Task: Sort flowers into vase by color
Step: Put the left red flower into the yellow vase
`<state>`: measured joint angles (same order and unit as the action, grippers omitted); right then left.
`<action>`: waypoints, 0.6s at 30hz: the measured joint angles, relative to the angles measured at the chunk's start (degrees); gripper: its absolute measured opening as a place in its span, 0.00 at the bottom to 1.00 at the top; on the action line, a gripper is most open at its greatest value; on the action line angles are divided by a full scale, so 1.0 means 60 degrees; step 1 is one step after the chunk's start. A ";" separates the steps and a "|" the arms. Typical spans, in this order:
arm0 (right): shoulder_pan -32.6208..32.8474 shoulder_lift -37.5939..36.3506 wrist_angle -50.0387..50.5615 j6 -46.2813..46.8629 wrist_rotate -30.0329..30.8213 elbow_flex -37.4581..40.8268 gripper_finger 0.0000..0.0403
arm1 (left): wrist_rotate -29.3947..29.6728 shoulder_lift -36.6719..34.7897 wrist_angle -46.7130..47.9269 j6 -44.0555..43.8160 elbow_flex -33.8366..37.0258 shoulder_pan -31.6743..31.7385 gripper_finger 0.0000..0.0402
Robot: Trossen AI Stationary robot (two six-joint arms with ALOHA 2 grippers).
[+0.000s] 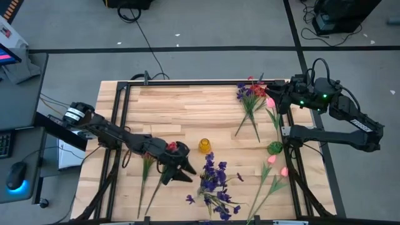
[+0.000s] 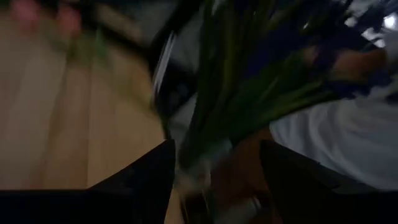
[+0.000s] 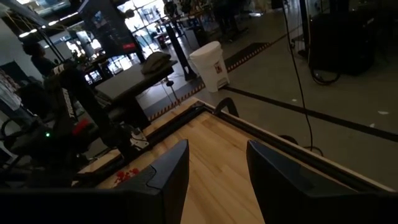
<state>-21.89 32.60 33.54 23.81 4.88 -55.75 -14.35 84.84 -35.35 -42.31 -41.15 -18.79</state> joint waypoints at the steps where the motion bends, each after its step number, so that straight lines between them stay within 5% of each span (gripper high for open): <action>1: 0.0004 0.0003 0.0003 0.0000 -0.0003 0.0000 0.42 | -0.0096 -0.0150 0.0559 -0.0241 0.0000 -0.0004 0.60; 9: 0.0000 0.0003 0.0003 -0.0195 -0.0002 0.0000 0.42 | 0.0816 -0.2022 0.5516 -0.2426 0.0000 0.0007 0.59; 18: 0.0000 0.0002 0.0003 -0.0311 0.0010 0.0000 0.42 | 0.2127 -0.3669 0.9136 -0.6235 -0.0007 -0.0211 0.59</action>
<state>-21.89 32.62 33.56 21.95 4.94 -55.75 -1.59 62.83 19.46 -79.72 -41.19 -20.05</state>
